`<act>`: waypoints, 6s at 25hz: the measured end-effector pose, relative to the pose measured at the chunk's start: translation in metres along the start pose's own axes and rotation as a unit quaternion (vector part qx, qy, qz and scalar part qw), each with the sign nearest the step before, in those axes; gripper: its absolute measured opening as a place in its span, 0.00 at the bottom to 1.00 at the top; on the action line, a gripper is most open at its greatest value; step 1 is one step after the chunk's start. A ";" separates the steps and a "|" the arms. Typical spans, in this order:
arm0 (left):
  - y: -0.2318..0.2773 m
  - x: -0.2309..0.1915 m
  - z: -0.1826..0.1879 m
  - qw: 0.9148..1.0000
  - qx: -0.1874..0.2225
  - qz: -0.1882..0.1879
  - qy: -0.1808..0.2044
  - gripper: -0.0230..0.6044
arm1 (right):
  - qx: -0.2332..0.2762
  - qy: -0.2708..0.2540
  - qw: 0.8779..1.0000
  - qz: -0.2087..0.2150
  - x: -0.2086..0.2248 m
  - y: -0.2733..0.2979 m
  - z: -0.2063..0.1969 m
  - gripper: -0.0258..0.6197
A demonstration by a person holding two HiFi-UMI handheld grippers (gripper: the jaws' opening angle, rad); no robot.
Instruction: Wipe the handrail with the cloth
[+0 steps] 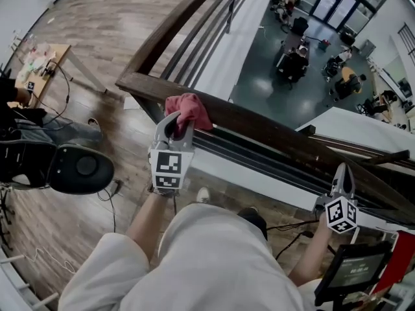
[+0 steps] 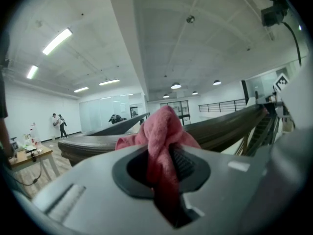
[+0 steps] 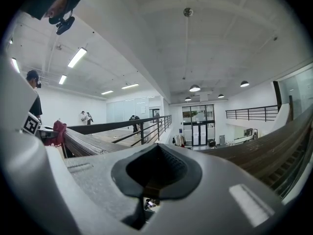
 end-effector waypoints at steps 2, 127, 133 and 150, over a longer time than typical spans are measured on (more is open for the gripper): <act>0.000 -0.016 -0.002 1.000 -0.001 0.014 -0.001 0.15 | 0.001 -0.004 1.000 0.000 0.002 0.000 0.001 0.04; 0.024 0.340 0.025 0.973 -0.042 -0.227 0.011 0.15 | -0.009 -0.023 0.988 0.150 -0.081 0.009 -0.018 0.04; 0.025 0.342 0.030 0.971 -0.039 -0.233 0.015 0.15 | 0.002 -0.032 0.989 0.144 -0.076 0.008 -0.016 0.04; 0.018 0.334 0.037 0.964 -0.030 -0.264 0.015 0.15 | 0.023 -0.026 0.994 0.105 -0.043 -0.007 -0.011 0.04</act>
Point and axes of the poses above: the fingertips, and each gripper's own axes: y forward along the fingers, x to its right, z out of its top, the point moved 6 cm from there along -y, backward along the fingers, and after that the axes turned 2 degrees about -y, right-handed, at the moved point
